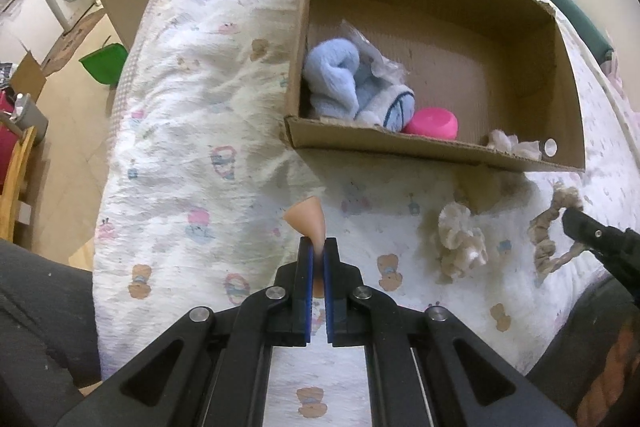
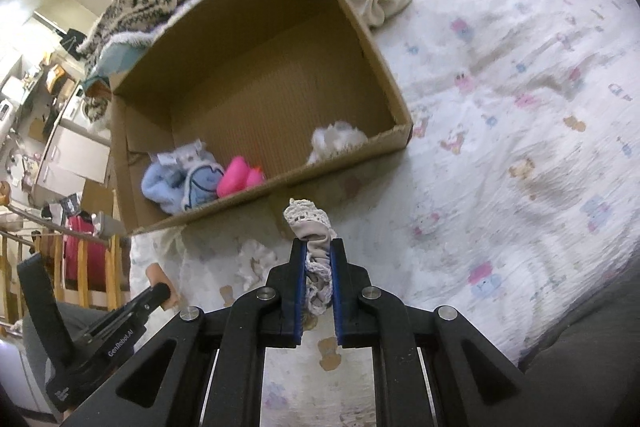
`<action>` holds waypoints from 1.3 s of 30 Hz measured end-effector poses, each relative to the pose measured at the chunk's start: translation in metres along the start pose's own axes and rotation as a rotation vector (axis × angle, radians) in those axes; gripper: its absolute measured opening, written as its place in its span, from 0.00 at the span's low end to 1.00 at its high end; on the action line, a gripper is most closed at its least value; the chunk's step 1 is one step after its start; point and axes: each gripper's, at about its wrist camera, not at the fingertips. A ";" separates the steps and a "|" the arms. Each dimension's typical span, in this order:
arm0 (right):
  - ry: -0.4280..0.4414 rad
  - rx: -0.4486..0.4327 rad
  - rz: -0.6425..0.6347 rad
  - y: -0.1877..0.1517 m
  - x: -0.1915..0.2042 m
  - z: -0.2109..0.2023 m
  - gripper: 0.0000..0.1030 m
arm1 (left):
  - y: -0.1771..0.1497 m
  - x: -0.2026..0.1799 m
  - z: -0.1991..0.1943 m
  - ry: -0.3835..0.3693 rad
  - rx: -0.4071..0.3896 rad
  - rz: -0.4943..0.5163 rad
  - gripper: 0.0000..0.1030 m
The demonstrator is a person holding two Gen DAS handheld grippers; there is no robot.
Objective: Organize soft objects
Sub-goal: 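Carry the orange cylinder with the left tool into the box while the right tool carries the beige scrunchie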
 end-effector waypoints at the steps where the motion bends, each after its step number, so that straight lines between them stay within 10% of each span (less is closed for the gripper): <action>1: 0.006 -0.008 -0.001 0.001 0.000 -0.003 0.12 | 0.000 0.001 -0.002 0.003 -0.005 -0.001 0.04; 29: 0.169 -0.207 -0.073 0.023 0.037 -0.074 0.12 | 0.036 0.010 -0.085 0.065 -0.283 0.039 0.04; 39: 0.208 -0.210 -0.098 0.044 0.059 -0.069 0.12 | 0.072 -0.006 -0.097 -0.031 -0.356 0.120 0.04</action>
Point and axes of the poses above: each gripper's, at about its wrist camera, not at the fingertips, and z roughly the way its jaws point, x to its left, y to its top, and after that the axes turned 11 degrees about z, right-handed
